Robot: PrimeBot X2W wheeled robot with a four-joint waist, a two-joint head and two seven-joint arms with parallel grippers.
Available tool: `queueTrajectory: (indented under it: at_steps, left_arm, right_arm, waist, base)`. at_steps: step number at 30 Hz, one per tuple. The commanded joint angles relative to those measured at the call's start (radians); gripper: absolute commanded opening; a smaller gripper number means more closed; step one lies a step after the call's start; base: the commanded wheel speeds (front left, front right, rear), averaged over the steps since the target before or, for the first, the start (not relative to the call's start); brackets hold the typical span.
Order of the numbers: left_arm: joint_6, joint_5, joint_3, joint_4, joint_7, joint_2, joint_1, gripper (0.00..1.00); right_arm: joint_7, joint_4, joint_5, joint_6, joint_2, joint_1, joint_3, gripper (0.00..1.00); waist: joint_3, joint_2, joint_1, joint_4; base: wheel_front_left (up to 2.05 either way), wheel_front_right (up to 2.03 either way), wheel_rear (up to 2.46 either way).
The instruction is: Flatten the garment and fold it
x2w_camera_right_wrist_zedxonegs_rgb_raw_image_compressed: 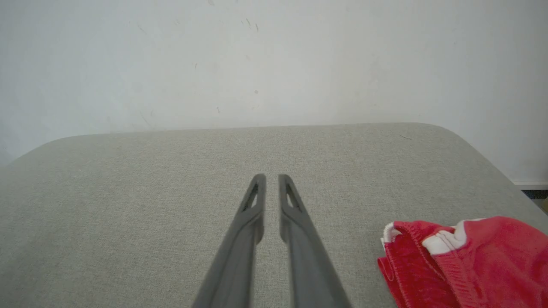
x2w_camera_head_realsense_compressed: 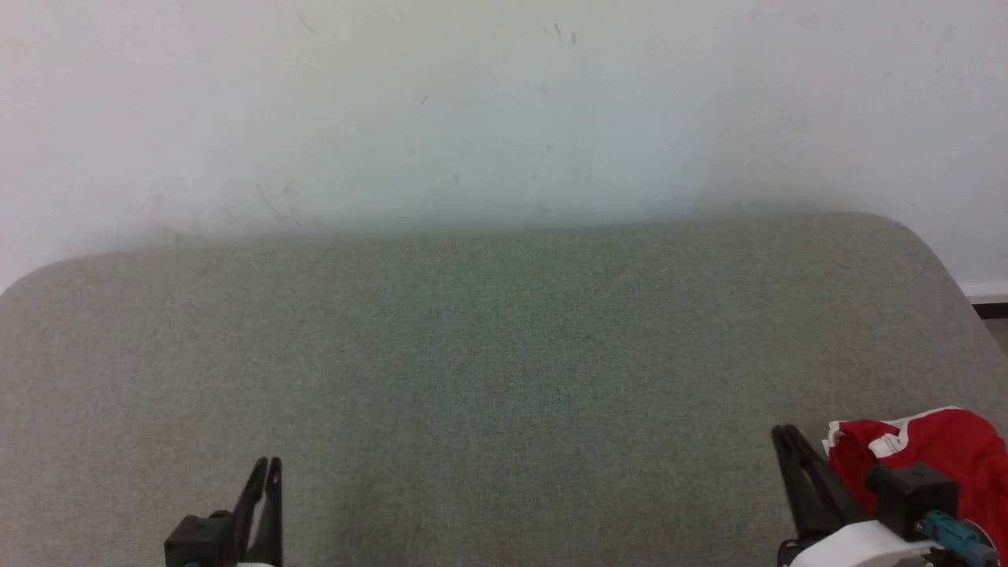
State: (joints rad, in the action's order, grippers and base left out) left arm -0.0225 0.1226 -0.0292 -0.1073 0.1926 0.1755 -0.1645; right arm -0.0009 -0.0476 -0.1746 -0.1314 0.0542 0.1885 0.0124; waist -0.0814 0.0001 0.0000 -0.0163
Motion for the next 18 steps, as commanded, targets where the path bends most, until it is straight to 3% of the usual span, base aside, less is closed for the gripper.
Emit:
queueTrajectory:
  at_steps: [1, 18]
  left_arm:
    - [0.000, -0.001, 0.000, 0.001, -0.002, -0.001, 0.002, 0.00]
    - [0.003, -0.017, 0.004, 0.015, -0.027, -0.017, 0.023, 0.00]
  right_arm:
    - [0.000, 0.000, 0.002, 0.000, 0.000, -0.002, 0.000, 0.00]
    - [0.000, 0.007, 0.024, 0.000, -0.001, -0.026, -0.002, 0.00]
  waist:
    - [0.001, -0.0001, 0.0000, 0.000]
    - [0.011, -0.0001, 0.0000, 0.002]
  base:
    - [0.00, 0.00, 0.00]
    - [0.00, 0.00, 0.00]
